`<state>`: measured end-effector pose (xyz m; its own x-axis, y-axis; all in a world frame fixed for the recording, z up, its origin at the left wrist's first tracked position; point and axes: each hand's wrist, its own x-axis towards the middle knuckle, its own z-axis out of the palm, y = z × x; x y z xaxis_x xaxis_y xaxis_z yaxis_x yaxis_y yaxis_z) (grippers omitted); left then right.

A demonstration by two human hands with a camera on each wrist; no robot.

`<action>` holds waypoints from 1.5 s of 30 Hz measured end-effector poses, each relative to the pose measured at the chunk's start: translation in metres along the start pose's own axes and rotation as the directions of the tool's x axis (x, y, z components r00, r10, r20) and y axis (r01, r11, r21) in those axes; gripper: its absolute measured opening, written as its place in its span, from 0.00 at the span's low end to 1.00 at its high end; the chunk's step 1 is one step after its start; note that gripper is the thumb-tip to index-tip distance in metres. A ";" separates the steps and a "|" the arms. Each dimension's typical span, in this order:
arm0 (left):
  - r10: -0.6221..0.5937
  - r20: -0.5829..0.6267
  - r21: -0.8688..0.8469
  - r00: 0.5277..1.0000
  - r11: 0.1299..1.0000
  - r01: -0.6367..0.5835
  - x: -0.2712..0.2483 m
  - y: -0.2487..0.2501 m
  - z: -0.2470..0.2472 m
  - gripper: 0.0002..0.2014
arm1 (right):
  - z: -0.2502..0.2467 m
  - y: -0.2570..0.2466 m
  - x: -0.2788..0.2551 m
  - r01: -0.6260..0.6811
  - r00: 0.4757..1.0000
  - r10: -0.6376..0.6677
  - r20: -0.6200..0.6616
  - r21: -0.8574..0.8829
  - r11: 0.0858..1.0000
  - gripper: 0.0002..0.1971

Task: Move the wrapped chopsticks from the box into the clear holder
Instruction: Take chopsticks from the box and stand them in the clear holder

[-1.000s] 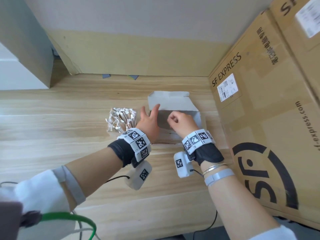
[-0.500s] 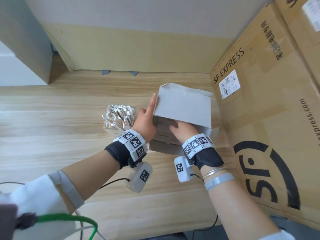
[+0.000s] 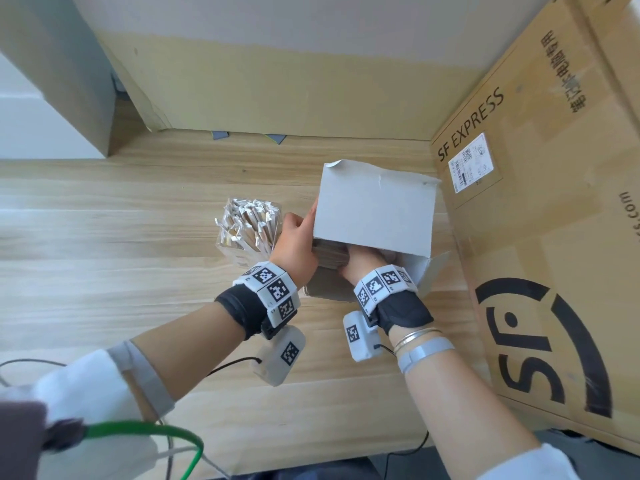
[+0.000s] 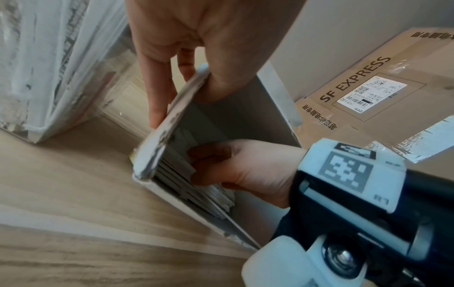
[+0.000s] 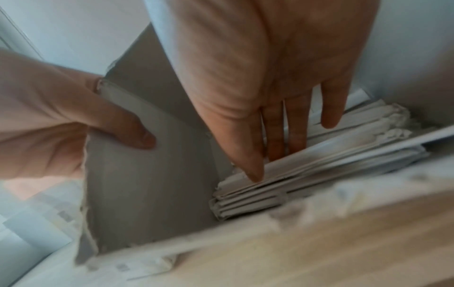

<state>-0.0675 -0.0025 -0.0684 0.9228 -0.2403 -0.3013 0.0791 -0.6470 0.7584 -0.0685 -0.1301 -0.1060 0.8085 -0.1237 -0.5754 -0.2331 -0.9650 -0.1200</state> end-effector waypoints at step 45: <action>-0.023 -0.003 0.103 1.000 0.994 0.024 0.001 0.001 0.002 0.42 | 0.000 -0.007 -0.006 0.068 0.981 -0.019 0.194 -0.248 0.966 0.20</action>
<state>-0.0673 -0.0046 -0.0687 0.9218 -0.2229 -0.3172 0.0619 -0.7233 0.6878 -0.0718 -0.1227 -0.1019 0.6925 -0.0581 -0.7191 -0.0362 -0.9983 0.0458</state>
